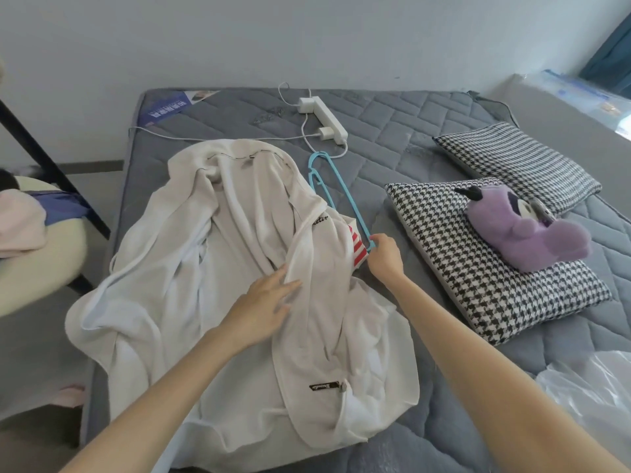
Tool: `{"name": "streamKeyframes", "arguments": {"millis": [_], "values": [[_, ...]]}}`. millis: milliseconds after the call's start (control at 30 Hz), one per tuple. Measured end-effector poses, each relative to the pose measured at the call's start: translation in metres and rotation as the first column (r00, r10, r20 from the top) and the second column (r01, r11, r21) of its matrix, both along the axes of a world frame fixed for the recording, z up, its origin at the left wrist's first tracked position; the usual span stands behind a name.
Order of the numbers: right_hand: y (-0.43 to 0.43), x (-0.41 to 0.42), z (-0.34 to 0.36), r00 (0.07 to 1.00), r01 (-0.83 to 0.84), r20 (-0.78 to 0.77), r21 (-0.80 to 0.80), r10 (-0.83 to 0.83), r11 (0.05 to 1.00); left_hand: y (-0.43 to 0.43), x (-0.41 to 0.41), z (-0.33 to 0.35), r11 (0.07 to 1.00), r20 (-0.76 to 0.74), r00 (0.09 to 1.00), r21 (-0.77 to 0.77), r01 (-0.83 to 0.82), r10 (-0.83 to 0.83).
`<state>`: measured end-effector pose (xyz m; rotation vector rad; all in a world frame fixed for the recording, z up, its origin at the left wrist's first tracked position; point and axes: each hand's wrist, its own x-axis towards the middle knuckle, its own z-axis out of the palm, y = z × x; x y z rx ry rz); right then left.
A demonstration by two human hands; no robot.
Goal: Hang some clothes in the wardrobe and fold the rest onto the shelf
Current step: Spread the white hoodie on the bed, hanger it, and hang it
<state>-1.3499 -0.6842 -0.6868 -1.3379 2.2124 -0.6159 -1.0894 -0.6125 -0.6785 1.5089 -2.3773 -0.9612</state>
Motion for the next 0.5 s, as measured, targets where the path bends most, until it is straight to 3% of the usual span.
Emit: {"name": "streamKeyframes", "arguments": {"millis": [133, 233, 367, 433, 500], "values": [[-0.033, -0.007, -0.016, 0.987, 0.096, 0.116, 0.133, -0.112, 0.986, -0.019, -0.010, -0.010, 0.995, 0.253, 0.963, 0.010, 0.095, -0.094], [-0.048, -0.006, -0.024, 0.985, 0.132, 0.080, 0.222, -0.152, 0.966, -0.024, -0.013, -0.023, 0.996, 0.317, 0.944, 0.041, 0.081, -0.090], [-0.063, -0.010, -0.032, 0.930, 0.135, 0.297, 0.276, -0.218, 0.952, -0.024, -0.010, -0.043, 0.997, 0.363, 0.928, 0.024, 0.079, -0.082], [-0.067, -0.008, -0.026, 0.902, 0.154, 0.375, 0.181, -0.213, 0.971, -0.026, -0.009, -0.045, 0.996, 0.367, 0.926, 0.024, 0.081, -0.084], [-0.071, -0.006, -0.014, 0.924, 0.200, 0.336, -0.018, -0.182, 0.980, -0.029, -0.008, -0.045, 0.996, 0.368, 0.926, 0.038, 0.080, -0.088]]}}
